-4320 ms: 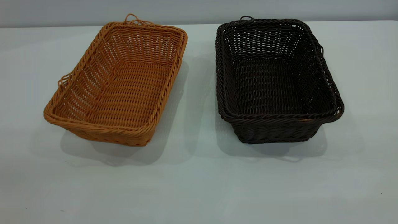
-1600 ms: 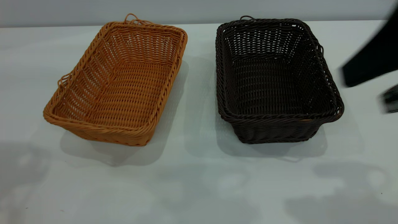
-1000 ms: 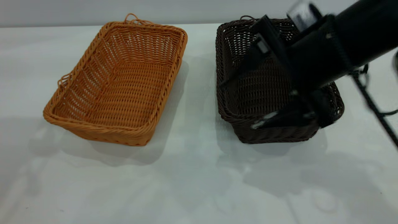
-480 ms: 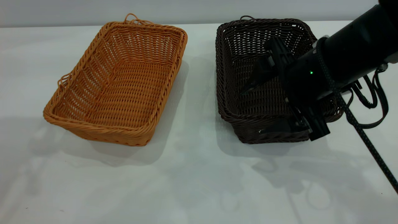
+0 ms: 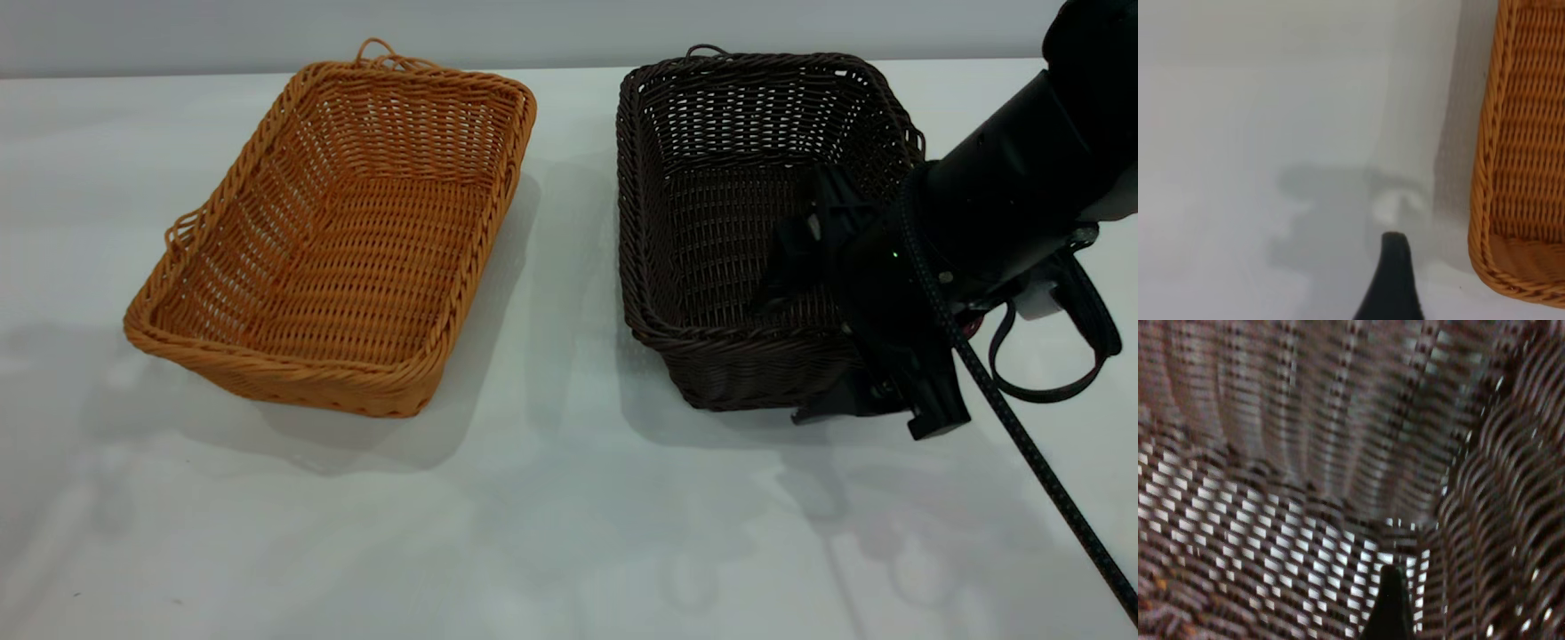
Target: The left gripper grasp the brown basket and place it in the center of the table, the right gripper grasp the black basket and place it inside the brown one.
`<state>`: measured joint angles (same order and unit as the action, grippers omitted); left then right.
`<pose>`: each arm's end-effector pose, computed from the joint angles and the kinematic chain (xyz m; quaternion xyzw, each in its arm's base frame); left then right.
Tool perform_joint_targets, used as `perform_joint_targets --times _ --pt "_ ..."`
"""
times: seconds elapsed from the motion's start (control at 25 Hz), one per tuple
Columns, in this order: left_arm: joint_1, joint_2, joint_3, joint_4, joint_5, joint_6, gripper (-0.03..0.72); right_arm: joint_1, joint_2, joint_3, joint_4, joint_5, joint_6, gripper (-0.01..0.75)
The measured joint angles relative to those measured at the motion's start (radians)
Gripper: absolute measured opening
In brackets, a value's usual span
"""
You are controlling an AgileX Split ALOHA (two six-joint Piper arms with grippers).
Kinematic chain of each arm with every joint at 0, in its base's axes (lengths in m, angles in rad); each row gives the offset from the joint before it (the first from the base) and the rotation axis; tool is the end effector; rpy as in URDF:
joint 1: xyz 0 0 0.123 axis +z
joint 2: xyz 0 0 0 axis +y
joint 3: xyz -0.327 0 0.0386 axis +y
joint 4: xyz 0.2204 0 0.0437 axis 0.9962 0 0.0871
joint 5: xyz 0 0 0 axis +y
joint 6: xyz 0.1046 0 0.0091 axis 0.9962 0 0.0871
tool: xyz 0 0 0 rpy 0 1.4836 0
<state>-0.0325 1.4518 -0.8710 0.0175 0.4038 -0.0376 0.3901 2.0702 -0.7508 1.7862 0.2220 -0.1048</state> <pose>0.2731 -0.0082 0.2858 0.0041 0.9438 -0.0057 0.3304 0.2932 0.1450 0.0940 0.5725 0.7902 0.2185 0.0055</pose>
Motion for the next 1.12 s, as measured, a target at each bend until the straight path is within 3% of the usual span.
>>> perform_joint_targets --times 0.2,0.44,0.8,1.12 --pt "0.0 0.091 -0.061 -0.005 0.011 0.007 0.58 0.0 0.008 0.0 0.006 -0.075 0.075 0.563" --pt "0.0 0.249 -0.182 -0.024 0.027 0.012 0.58 0.0 0.046 -0.016 0.007 -0.09 0.13 0.554" --pt "-0.003 0.58 -0.379 -0.268 0.03 0.226 0.58 0.0 0.058 -0.059 0.009 -0.089 0.132 0.487" --pt "-0.067 0.792 -0.475 -0.415 -0.017 0.407 0.579 0.0 0.058 -0.059 0.009 -0.11 0.13 0.47"
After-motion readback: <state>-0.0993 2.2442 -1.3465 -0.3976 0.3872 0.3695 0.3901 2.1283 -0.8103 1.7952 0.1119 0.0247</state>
